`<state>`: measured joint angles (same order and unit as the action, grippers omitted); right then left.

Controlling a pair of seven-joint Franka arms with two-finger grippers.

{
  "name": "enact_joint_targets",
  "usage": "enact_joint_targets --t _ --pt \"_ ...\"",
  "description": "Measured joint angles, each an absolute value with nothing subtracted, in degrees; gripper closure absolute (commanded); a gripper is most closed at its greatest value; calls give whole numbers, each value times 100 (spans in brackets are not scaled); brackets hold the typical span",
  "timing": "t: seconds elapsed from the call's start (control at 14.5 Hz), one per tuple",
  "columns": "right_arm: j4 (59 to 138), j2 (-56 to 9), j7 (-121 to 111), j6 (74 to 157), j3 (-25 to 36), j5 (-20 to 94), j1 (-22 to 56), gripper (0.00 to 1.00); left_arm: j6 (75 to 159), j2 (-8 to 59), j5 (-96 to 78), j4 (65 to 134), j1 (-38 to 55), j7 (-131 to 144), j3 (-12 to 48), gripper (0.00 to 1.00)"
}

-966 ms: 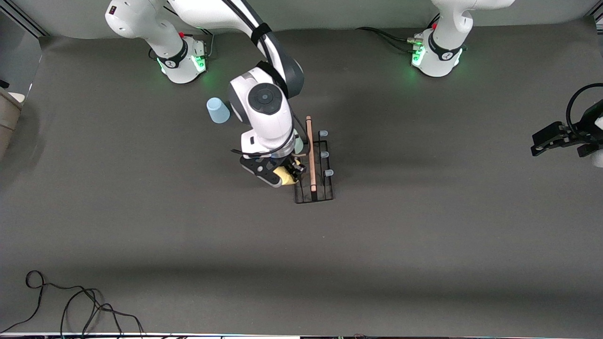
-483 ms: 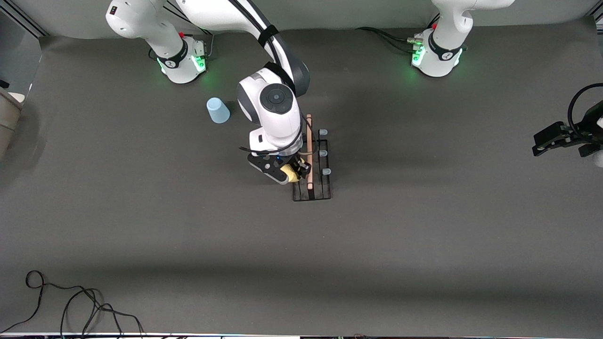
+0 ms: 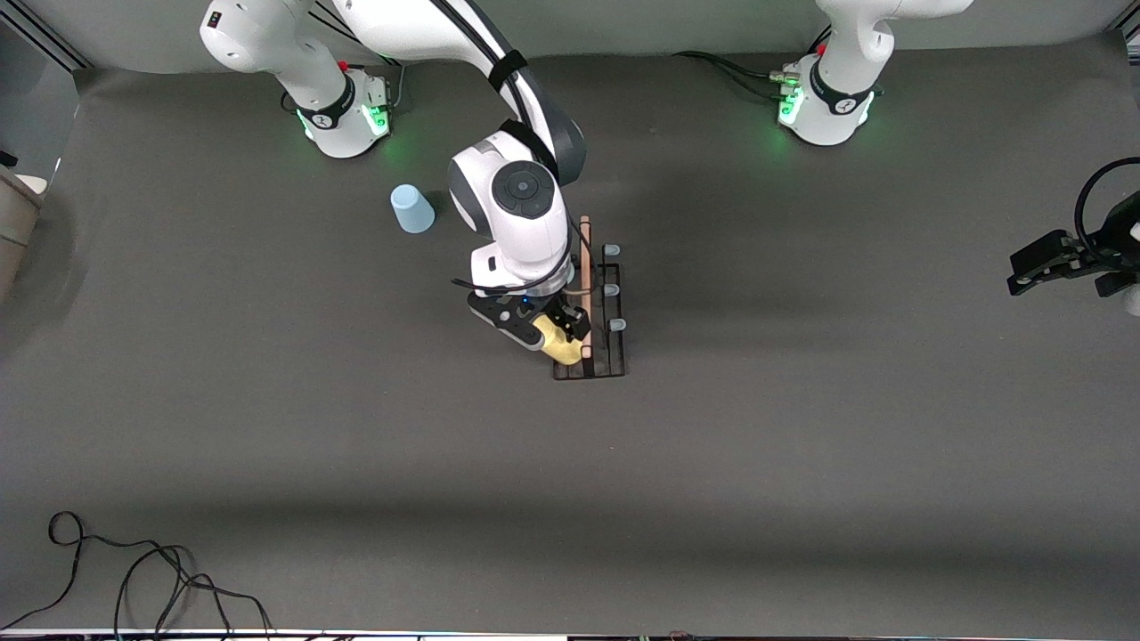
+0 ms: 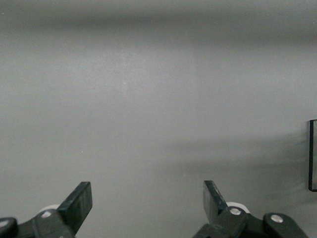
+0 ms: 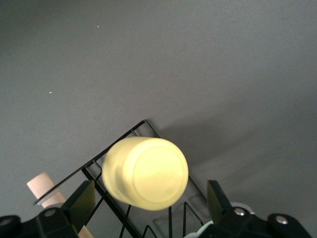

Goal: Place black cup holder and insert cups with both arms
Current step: 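Lower the yellow cup onto a rack peg and open the right gripper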

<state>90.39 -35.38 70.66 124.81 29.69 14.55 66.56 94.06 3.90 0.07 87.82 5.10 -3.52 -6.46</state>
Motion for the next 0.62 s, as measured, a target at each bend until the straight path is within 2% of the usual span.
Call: enact_joint_targets --t 0.34,0.62 --pt "8933 -3465 7029 12406 3046 1449 6616 0 9406 390 7 8783 510 -352 -646 0" --pt "8479 -3163 6479 11362 3104 1443 6292 0 9406 390 7 8781 510 -352 -645 0"
